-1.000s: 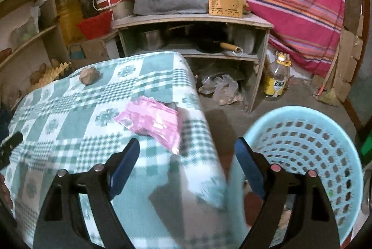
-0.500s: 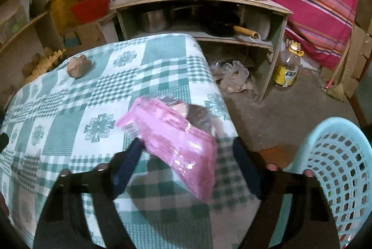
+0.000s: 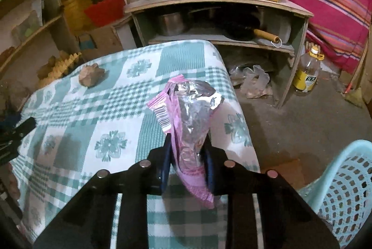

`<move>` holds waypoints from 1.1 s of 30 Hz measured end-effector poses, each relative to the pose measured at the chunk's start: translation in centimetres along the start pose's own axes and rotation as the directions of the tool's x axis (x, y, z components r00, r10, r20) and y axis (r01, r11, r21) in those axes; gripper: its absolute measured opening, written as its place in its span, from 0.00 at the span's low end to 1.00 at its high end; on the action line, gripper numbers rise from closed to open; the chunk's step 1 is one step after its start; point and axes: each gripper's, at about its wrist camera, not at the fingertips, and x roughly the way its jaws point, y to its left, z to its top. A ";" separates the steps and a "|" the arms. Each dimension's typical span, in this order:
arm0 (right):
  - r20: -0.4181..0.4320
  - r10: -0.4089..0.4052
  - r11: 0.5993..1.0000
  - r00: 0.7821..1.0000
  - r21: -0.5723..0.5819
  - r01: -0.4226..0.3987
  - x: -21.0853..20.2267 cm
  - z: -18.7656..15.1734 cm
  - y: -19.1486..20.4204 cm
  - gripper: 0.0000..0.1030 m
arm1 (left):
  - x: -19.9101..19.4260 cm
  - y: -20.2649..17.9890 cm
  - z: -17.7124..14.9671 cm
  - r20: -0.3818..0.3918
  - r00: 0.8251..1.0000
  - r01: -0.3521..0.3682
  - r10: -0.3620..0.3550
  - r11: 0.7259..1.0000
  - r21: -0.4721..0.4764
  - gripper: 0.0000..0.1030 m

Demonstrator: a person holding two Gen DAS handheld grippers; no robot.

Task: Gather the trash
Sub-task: 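Grasp the tan cloth with the left tool while the right tool holds the pink wrapper, then carry both items over the basket and open the right tool to drop the wrapper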

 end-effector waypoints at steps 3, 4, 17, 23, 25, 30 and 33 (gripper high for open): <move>0.009 0.032 0.999 0.999 0.031 -0.033 -0.1 0.4 -0.6 0.24 | 1.7 -1.4 1.5 0.000 1.000 0.011 -0.011 1.000 0.012 0.95; 0.016 0.034 0.999 0.999 0.031 -0.034 -0.2 0.5 -0.7 0.24 | 2.2 -1.8 2.0 0.001 1.000 0.015 -0.015 1.000 0.014 0.95; 0.030 0.031 0.999 0.999 0.022 -0.031 -1.0 0.6 -1.6 0.23 | 10.7 -4.9 7.1 -0.078 0.996 0.036 -0.038 0.999 -0.019 0.91; 0.030 0.031 0.999 0.999 0.019 -0.032 -0.9 0.5 -1.7 0.23 | 12.6 -4.9 6.9 -0.140 0.986 0.090 -0.095 0.995 -0.041 0.57; 0.030 0.032 0.999 0.999 0.017 -0.033 -1.0 0.5 -1.6 0.23 | 12.7 -4.8 6.7 -0.148 0.984 0.097 -0.102 0.995 -0.036 0.50; 0.031 0.029 1.000 0.999 0.008 -0.029 -1.5 0.1 -1.4 0.23 | 11.9 -4.5 6.2 -0.128 0.987 0.089 -0.092 0.996 -0.033 0.48; 0.032 0.023 1.000 0.999 0.004 -0.023 -2.1 -0.2 -1.5 0.23 | 10.4 -4.5 5.8 -0.108 0.992 0.072 -0.073 0.997 -0.011 0.47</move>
